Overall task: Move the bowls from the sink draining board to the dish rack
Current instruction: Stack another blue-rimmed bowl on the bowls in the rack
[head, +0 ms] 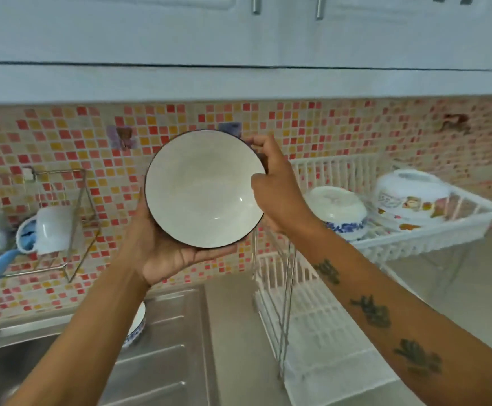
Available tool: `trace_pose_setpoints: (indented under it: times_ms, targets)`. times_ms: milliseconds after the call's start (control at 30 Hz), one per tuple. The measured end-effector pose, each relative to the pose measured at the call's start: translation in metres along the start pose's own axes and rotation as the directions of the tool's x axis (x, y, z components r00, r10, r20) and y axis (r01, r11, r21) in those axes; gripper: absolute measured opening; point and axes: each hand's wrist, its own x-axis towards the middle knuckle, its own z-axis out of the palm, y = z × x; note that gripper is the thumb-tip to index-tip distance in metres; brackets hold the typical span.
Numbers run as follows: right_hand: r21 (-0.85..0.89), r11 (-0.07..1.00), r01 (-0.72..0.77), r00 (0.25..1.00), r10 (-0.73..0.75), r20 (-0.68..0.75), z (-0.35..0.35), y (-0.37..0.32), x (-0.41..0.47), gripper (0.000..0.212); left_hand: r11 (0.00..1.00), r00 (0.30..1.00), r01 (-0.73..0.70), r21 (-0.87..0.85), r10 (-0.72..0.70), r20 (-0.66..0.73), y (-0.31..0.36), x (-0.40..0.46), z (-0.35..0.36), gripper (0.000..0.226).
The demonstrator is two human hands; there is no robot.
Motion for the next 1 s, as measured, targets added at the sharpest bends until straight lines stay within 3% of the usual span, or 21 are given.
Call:
trace_pose_setpoints:
  times_ms: [133,300,367,433,567,667,733,1000]
  targets:
    - [-0.009,1.000,0.019,0.999,-0.019,-0.039,-0.064,-0.016,-0.014,0.061,0.997,0.994,0.051,0.052,-0.056,0.093,-0.013,0.022,0.045,0.084]
    - [0.037,0.997,-0.062,0.996,0.064,-0.068,-0.132,-0.025,-0.023,0.025,0.962,0.997,-0.070,0.265,0.064,0.030,-0.021,0.054,0.097,0.066]
    - [0.008,0.992,-0.126,0.989,0.126,-0.082,-0.156,-0.027,-0.020,0.038,0.910,0.989,-0.129,0.393,0.147,-0.017,-0.026,0.064,0.115,0.057]
    - [-0.096,0.974,-0.204,0.976,0.195,-0.096,-0.178,-0.025,-0.014,0.056,0.797,0.967,-0.188,0.574,0.252,-0.032,-0.031,0.078,0.131,0.052]
    - [-0.244,0.911,-0.333,0.943,0.326,-0.070,-0.201,-0.008,0.005,0.077,0.451,0.866,-0.290,0.844,0.500,0.030,-0.043,0.109,0.143,0.095]
    - [-0.201,0.905,-0.375,0.925,0.380,-0.018,-0.201,0.009,0.018,0.080,0.168,0.743,-0.284,0.944,0.660,0.107,-0.055,0.129,0.146,0.099]
    - [-0.192,0.903,-0.383,0.921,0.390,0.000,-0.201,0.021,0.024,0.075,0.044,0.723,-0.222,0.974,0.678,0.134,-0.063,0.142,0.146,0.103]
    - [-0.194,0.887,-0.420,0.900,0.435,0.039,-0.211,0.062,0.038,0.062,0.065,0.750,-0.097,0.993,0.661,0.030,-0.087,0.169,0.135,0.107]
